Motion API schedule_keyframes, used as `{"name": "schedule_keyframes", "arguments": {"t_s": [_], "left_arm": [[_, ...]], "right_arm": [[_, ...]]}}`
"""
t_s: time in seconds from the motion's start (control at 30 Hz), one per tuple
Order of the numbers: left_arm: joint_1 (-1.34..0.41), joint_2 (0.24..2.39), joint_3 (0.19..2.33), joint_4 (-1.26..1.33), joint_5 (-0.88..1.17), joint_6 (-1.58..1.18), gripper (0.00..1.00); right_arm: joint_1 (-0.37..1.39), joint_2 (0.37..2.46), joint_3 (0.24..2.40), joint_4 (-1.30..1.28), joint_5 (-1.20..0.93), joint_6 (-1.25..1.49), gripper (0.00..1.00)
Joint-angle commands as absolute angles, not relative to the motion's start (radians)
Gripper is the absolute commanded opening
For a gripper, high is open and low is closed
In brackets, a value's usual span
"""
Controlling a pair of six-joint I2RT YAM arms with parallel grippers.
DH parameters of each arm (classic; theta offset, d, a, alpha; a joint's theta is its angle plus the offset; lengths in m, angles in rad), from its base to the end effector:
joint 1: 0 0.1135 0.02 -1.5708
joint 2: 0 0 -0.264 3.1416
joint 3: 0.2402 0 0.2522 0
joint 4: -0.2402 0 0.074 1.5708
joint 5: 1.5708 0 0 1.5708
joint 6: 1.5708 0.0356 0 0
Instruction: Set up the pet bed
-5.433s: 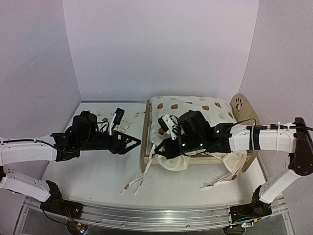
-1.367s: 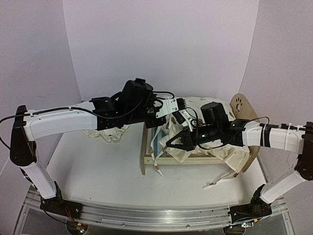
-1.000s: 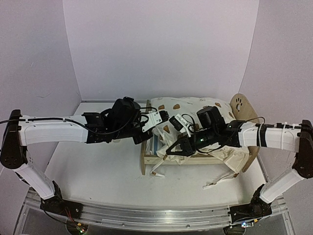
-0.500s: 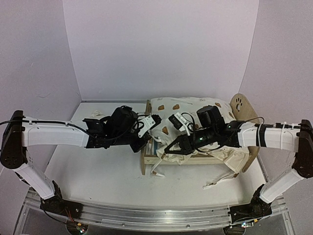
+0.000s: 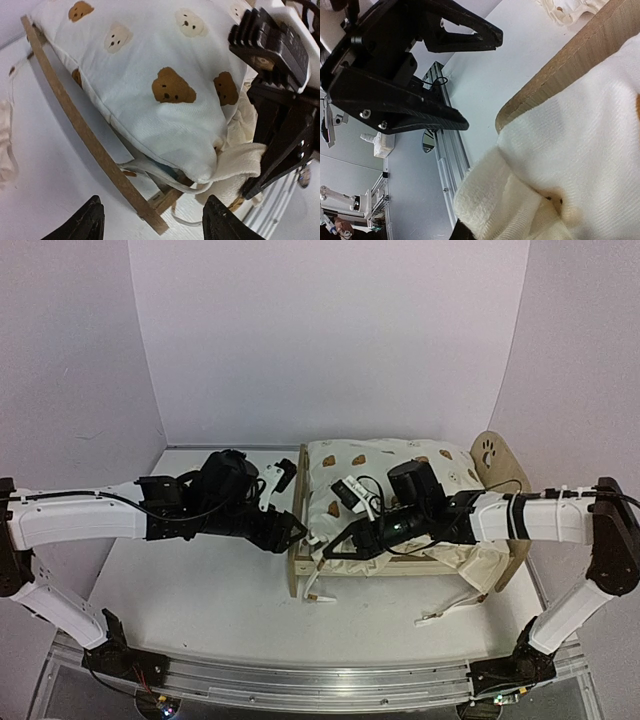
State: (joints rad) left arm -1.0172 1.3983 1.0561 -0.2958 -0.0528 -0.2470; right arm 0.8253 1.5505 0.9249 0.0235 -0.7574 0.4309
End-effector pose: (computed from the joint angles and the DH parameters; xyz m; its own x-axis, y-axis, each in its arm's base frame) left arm 0.1665 -0.2658 0.2827 -0.5059 0.3541 -0.7866 0.7255 0.6679 -0.1659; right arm 0.2063 0.2595 0.2261 -0.7325 -0.3460 -0.5863 -0.6736 0.2437 0.6978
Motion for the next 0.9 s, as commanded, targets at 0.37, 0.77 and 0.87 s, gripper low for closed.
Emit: {"name": "schedule_keyframes", "arguments": {"t_s": [0.37,0.77,0.87], "left_arm": [[-1.003,1.537,1.068,-0.341,0.053,-0.719,0.40],[-1.002,1.669,1.194,-0.450,-0.012,-0.718,0.16],[-1.002,1.672,1.233,-0.463,0.019,-0.717,0.08]], "right_arm": [[0.964,1.668,1.122,-0.198,-0.465,0.578,0.30],[1.056,1.441,0.935,-0.287,-0.267,0.472,0.75],[1.063,1.413,0.824,-0.163,-0.191,0.417,0.72]]}}
